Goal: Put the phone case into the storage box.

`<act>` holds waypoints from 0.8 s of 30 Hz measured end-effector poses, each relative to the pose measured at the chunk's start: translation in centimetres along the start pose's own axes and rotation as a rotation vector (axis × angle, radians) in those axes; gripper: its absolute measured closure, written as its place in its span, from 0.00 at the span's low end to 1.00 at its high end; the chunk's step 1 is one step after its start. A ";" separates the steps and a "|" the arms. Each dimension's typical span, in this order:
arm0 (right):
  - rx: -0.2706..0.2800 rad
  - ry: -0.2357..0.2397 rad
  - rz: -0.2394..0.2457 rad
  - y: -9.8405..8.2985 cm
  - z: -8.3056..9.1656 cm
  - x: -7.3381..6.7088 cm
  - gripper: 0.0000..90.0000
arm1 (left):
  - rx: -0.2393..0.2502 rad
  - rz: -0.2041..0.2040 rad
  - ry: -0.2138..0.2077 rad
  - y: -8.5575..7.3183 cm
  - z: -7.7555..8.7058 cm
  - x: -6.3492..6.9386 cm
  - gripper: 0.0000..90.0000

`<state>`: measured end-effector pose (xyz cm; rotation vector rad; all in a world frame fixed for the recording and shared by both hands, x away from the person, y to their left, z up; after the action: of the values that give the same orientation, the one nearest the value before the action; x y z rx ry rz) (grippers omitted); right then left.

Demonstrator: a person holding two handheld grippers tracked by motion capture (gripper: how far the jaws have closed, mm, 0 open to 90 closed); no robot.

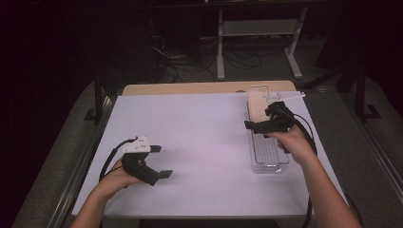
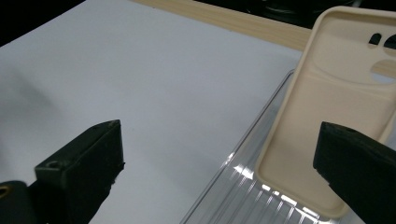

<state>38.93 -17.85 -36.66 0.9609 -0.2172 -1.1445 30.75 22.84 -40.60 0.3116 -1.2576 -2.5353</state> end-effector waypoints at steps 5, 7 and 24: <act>-0.003 0.028 0.011 -1.3 0.5 -0.5 0.01 | 0.003 -0.005 -0.024 0.6 -0.3 0.2 0.00; 0.002 0.044 0.010 -1.7 0.7 -0.7 0.01 | 0.009 -0.010 -0.022 0.6 -0.3 0.4 0.00; -0.005 0.120 0.059 -6.2 2.7 -1.5 0.01 | 0.008 -0.001 0.001 -0.2 1.4 0.5 0.00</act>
<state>32.45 -18.51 -39.13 1.0086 -0.1451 -1.0295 29.77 23.82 -39.98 0.3157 -1.2684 -2.5310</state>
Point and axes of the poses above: each handheld gripper's, and its own axes: z roughly backward along the jaws, y roughly out of its top, x roughly to its right, the point moved 2 cm from there along -z, roughly forward along the jaws, and after that the axes turned 11 degrees about -z, right-handed, at the moved point
